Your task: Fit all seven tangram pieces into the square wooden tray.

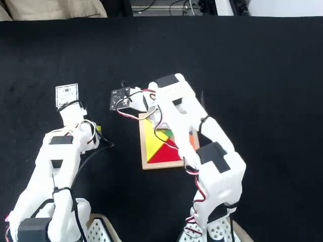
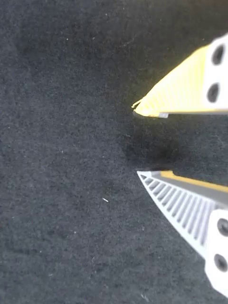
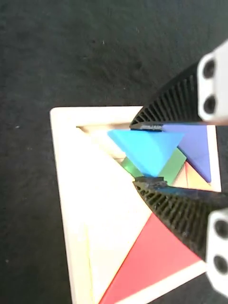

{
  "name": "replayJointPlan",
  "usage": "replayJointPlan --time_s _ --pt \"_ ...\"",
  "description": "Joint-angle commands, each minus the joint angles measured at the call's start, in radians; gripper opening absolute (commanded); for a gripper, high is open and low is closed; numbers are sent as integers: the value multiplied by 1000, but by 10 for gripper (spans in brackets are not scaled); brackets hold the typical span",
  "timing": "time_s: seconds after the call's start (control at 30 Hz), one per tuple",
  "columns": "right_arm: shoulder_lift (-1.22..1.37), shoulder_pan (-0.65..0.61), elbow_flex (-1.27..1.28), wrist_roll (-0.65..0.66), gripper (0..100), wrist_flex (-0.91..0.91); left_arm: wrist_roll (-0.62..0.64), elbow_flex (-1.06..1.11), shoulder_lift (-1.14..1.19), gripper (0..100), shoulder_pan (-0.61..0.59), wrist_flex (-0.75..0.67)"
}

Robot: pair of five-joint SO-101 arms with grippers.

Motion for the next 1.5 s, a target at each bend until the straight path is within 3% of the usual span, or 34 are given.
replayJointPlan --time_s 0.0,0.23,0.6,0.77,1.1,1.3,1.47 --pt "-7 -20 -48 -18 112 -11 6 -41 2 191 1 -18" --pt "-7 -23 -51 -86 273 -8 6 -41 2 191 1 -18" --pt "-36 20 -97 -92 190 -6 6 -41 2 191 1 -18" --pt "-41 41 -94 -94 7 -14 6 -41 2 191 1 -18" --pt "81 43 -127 -114 11 -23 6 -41 2 191 1 -18" --pt "-119 78 -246 -117 11 199 6 -41 2 191 1 -18" --pt "-328 143 -177 -284 11 215 6 -41 2 191 1 -18"
